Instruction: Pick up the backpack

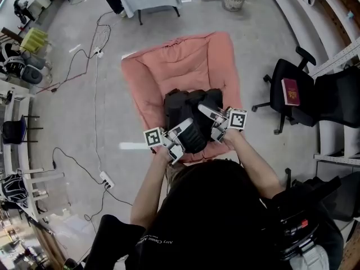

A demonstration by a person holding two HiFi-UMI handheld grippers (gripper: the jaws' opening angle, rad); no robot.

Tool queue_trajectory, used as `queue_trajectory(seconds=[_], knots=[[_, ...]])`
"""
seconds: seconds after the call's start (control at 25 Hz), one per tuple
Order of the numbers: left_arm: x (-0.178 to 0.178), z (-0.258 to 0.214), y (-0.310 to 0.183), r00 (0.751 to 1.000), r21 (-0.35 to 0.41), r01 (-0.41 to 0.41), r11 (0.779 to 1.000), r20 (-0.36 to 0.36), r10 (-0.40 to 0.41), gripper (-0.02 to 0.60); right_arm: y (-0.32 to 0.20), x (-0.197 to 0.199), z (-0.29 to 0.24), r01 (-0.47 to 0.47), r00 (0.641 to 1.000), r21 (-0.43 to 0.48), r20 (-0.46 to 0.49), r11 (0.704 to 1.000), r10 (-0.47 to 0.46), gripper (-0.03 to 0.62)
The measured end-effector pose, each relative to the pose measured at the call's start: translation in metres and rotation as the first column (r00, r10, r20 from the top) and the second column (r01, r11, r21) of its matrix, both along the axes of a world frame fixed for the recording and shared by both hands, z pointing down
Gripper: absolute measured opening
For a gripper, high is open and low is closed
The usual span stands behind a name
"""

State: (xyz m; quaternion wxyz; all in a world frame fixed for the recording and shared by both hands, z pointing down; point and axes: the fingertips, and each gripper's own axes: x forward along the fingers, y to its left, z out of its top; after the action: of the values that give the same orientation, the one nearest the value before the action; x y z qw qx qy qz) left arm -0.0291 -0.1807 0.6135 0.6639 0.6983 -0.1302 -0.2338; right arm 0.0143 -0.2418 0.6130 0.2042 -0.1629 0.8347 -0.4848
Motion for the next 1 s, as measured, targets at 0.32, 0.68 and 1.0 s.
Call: queue_trajectory(seconds=[0.32,0.68,1.0], knots=[[-0.017,-0.014,-0.004,0.994,0.072,0.107,0.992,-0.021,-0.105,0.014,0.012,-0.015,0.0,0.103,0.992,-0.047,0.076,0.994,-0.099,0.041],[-0.007,-0.012,-0.037,0.982,0.181,0.143,0.973,0.095,-0.163,0.076,0.059,-0.01,0.0,0.243,0.97,-0.023,0.029,0.97,-0.242,0.047],[0.002,-0.025,-0.047,0.988,0.21,0.093,0.973,0.098,-0.116,0.048,0.047,-0.004,-0.002,0.138,0.99,-0.031,0.014,0.99,-0.137,0.041]])
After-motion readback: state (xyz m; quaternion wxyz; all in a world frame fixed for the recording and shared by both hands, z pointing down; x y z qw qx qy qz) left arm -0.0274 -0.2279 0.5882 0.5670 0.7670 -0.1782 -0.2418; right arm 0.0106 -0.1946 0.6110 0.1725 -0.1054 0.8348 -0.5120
